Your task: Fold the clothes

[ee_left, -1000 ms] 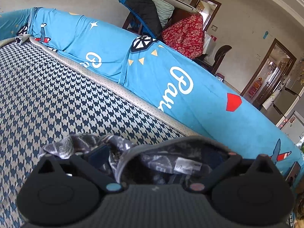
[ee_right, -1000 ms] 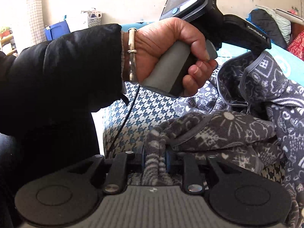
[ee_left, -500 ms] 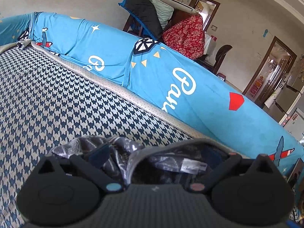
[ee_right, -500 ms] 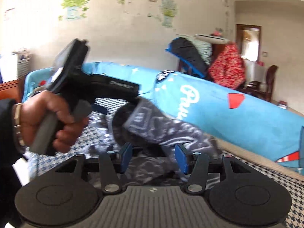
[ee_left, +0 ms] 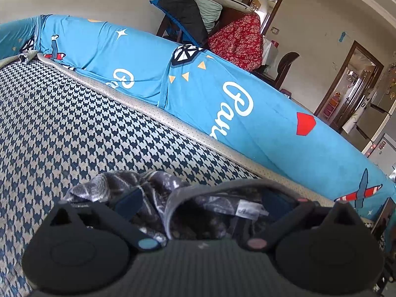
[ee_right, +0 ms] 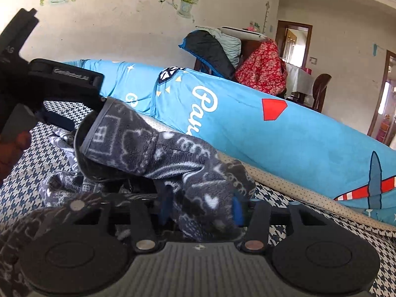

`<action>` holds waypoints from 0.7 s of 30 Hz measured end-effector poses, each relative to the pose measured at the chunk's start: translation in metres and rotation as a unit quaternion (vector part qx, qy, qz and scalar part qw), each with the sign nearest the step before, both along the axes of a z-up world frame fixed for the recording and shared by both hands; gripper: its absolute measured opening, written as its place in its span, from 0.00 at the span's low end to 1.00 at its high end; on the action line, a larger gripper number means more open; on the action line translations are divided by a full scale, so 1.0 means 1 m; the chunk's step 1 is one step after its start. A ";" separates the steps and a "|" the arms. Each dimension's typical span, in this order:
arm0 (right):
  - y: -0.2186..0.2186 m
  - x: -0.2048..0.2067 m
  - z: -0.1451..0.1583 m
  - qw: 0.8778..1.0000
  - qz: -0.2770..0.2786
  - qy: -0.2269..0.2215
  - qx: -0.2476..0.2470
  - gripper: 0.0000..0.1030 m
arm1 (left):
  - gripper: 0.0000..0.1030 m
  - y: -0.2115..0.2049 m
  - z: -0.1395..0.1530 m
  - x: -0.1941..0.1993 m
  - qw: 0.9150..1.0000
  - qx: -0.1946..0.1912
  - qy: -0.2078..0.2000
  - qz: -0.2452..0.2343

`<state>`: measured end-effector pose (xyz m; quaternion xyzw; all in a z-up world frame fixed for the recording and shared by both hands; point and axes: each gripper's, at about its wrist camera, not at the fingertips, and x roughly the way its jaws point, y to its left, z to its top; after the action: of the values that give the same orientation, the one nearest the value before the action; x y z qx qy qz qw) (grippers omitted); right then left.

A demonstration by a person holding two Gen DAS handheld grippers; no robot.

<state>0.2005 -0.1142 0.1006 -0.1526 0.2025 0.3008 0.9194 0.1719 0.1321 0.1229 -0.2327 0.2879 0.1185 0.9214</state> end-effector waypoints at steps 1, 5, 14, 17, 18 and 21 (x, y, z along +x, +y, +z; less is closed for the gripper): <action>0.000 0.005 0.001 1.000 -0.009 0.009 0.009 0.19 | 1.00 0.000 0.000 -0.001 1.000 0.000 -0.001 -0.001; -0.003 0.023 0.008 0.996 -0.045 0.024 0.067 0.14 | 1.00 0.000 0.002 -0.005 1.000 -0.001 -0.009 -0.012; -0.007 0.051 0.021 0.984 -0.104 0.028 0.144 0.13 | 1.00 -0.014 0.007 -0.015 0.989 -0.023 -0.028 -0.144; -0.009 0.057 0.022 0.982 -0.109 0.027 0.151 0.13 | 1.00 -0.026 0.010 -0.018 0.981 -0.007 -0.035 -0.190; -0.010 0.059 0.022 0.981 -0.110 0.029 0.155 0.13 | 1.00 -0.030 0.010 -0.019 0.979 -0.003 -0.037 -0.202; -0.014 0.063 0.024 0.979 -0.110 0.032 0.167 0.13 | 1.00 -0.043 0.005 -0.016 0.972 0.012 -0.022 -0.232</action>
<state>0.2638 -0.1280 0.1250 0.0356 0.1946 0.2325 0.9523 0.1558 0.0887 0.1281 -0.1514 0.3119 -0.1000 0.9326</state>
